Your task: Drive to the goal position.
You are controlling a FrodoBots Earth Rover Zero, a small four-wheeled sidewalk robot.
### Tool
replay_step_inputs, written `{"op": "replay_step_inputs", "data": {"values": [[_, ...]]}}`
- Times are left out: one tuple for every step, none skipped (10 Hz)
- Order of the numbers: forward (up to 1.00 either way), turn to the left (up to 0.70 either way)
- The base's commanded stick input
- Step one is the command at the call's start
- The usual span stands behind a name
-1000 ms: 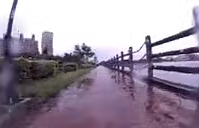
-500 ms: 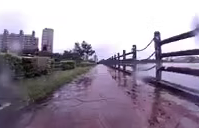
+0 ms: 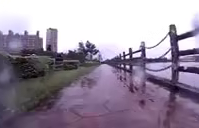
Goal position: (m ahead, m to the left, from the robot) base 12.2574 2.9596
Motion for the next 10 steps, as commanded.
{"op": "replay_step_inputs", "data": {"values": [[1.00, 0.00], [1.00, 0.00], [1.00, 0.00], [1.00, 0.00], [1.00, 0.00], [1.00, 0.00], [1.00, 0.00], [1.00, 0.20], [1.00, 0.22], [1.00, 0.10]]}}
